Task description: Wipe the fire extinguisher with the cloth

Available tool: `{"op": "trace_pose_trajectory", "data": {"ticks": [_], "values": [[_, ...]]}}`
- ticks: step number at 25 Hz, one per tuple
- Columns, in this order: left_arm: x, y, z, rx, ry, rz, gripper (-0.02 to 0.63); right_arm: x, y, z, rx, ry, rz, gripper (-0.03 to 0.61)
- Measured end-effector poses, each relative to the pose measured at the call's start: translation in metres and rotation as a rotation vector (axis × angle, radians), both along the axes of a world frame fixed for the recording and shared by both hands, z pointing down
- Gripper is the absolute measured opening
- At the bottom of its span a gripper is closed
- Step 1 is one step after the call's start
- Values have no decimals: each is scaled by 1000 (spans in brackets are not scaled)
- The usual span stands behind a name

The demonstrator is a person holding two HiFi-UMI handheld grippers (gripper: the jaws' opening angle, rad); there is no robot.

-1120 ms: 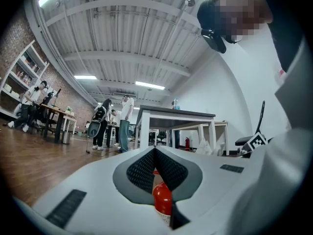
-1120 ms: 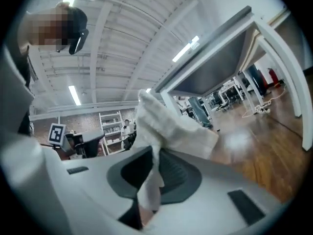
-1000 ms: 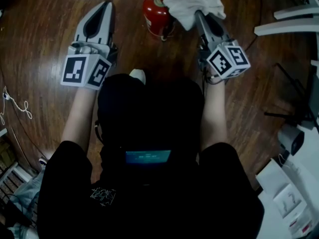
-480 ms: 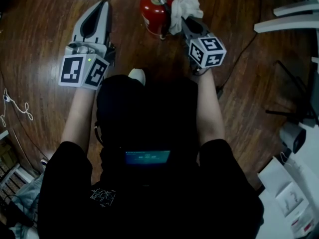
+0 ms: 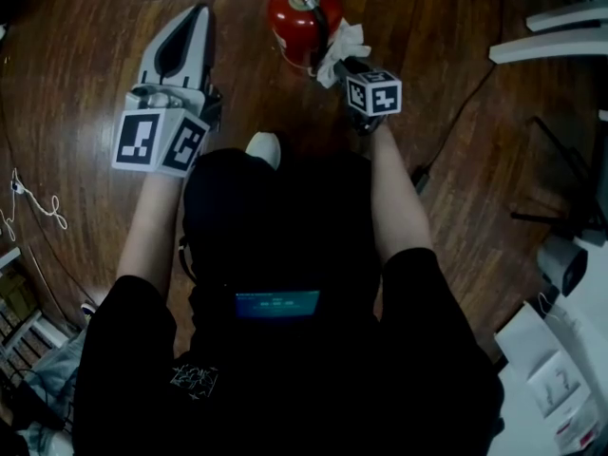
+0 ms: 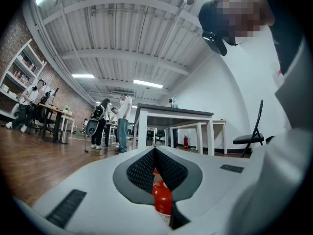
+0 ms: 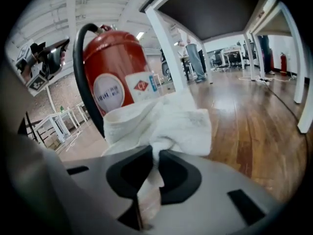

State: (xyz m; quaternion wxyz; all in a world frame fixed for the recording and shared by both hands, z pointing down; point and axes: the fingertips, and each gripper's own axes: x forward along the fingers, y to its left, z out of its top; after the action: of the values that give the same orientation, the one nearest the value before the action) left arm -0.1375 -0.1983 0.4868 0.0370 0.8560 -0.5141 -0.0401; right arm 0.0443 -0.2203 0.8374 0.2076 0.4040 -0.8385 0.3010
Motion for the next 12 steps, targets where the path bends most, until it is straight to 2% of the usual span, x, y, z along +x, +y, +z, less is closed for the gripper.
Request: {"op": "trace_pose_trajectory", "data": {"ticks": [2, 5, 7, 10, 12], "values": [[0, 1, -1, 3, 2, -1, 2, 9, -3, -31, 78, -64, 28, 54], [1, 3, -4, 8, 8, 0, 2, 33, -6, -119, 265, -200, 54, 54], [2, 4, -5, 11, 14, 2, 2, 45, -9, -179, 380, -262, 33, 55], [2, 6, -5, 11, 20, 4, 2, 46, -27, -243, 505, -253, -32, 55], [3, 7, -4, 10, 21, 7, 2, 36, -45, -261, 548, -173, -92, 55]]}}
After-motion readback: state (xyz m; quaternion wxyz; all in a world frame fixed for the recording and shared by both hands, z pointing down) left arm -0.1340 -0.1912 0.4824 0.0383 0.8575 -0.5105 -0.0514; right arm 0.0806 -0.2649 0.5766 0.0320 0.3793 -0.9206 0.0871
